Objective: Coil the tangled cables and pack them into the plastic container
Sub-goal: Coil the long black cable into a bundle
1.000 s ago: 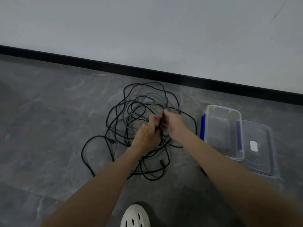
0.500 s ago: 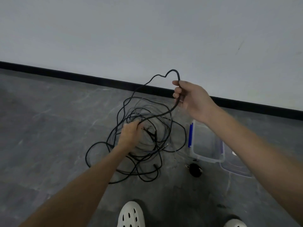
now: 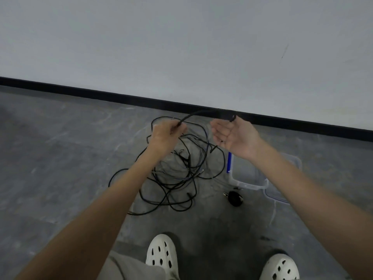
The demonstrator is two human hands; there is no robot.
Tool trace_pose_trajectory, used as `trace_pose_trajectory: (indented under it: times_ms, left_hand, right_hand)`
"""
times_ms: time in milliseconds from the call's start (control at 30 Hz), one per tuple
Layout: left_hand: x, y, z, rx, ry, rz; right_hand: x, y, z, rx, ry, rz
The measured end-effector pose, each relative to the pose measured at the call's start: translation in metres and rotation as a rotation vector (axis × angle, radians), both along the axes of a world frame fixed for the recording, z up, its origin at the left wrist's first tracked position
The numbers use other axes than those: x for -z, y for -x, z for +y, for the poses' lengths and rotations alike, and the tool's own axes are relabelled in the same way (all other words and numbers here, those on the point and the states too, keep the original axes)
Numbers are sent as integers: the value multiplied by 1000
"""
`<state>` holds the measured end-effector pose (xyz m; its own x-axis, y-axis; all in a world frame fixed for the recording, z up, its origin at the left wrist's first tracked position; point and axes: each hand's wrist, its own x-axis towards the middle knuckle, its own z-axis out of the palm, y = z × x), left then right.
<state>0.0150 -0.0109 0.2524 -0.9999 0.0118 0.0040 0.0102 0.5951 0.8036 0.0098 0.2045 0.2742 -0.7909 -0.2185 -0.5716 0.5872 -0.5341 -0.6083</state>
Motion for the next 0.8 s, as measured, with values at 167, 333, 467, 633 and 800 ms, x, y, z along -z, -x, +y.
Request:
trace_pose_trajectory:
  times_ms: [167, 333, 467, 633, 800]
  left_hand:
    - [70, -13, -4, -135, 273, -270]
    - [151, -34, 2, -217, 268, -585]
    - [200, -51, 17, -41, 228, -663]
    - [258, -78, 30, 187, 428, -760]
    - [298, -95, 36, 352, 618, -775]
  right_hand:
    - [52, -4, 2, -43, -168, -170]
    - [122, -9, -3, -89, -316, -252]
    - [177, -18, -7, -196, -527, -310]
    - [235, -32, -13, -316, -744, -363]
    - [270, -40, -20, -314, -753, -405]
